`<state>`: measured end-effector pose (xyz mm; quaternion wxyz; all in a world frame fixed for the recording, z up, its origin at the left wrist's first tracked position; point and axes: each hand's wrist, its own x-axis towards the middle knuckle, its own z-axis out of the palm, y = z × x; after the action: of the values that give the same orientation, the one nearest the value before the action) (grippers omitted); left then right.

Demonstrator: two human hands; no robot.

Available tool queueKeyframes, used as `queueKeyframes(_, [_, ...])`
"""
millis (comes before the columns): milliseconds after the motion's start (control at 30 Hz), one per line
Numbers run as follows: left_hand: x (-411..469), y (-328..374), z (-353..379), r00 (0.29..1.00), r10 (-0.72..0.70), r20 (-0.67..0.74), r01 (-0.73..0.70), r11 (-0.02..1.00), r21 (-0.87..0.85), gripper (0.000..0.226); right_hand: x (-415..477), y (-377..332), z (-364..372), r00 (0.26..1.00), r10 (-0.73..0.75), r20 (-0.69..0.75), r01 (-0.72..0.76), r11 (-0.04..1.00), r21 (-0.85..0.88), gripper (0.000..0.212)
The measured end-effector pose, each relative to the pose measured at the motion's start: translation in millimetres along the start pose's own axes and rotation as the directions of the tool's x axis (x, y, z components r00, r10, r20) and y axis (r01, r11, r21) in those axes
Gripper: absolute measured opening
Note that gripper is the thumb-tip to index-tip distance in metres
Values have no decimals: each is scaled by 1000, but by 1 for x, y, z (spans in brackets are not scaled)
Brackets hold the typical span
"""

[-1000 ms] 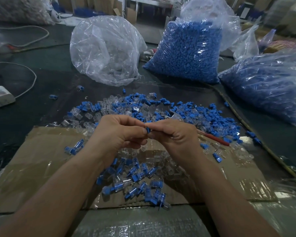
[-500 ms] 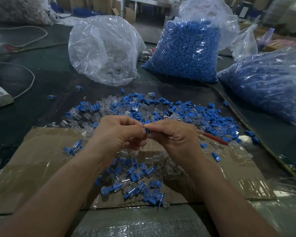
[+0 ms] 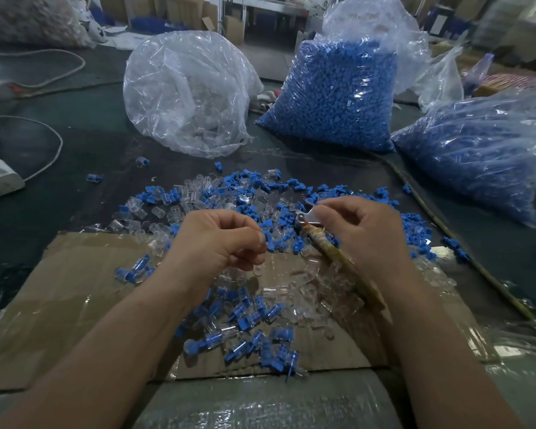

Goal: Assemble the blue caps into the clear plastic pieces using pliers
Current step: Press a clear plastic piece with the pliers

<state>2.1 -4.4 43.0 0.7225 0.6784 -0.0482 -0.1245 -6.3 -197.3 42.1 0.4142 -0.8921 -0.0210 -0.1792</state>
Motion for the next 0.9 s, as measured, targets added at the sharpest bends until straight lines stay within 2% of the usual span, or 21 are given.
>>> queueKeyframes(33, [0,0,0,1000,5,-3,-5,1000,-3,18,4,6,-7,998,57,-35,-60,995,-82,19])
queueKeyframes(67, [0,0,0,1000,10,-8,-10,1000,-3,18,7,12,-13,992,125,-30,-128,975,-180,28])
queueKeyframes(167, [0,0,-1,1000,24,-12,-24,1000,-13,17,11,27,-25,922,370,113,-283,844,-456,66])
queueKeyframes(267, [0,0,-1,999,32,-10,-32,999,-21,17,9,28,-25,853,468,233,-297,801,-520,82])
queueKeyframes(367, [-1,0,-1,1000,32,1,-32,999,-18,16,10,26,-22,829,490,271,-298,795,-529,83])
queueKeyframes(533, [0,-1,0,1000,29,11,-28,999,-15,16,12,22,-13,819,500,281,-269,767,-583,62])
queueKeyframes(633, [0,-1,0,999,31,10,-31,999,-17,17,15,22,-2,829,494,263,-203,703,-681,69])
queueKeyframes(733, [0,-2,-1,999,31,12,-31,999,-18,17,17,23,4,843,482,237,-190,681,-707,70])
queueKeyframes(800, [0,-2,0,999,30,14,-30,999,-20,18,17,24,5,853,474,220,-209,695,-688,74])
queueKeyframes(900, [1,-2,-1,999,33,8,-33,999,-24,19,14,23,3,874,444,196,-260,769,-584,73])
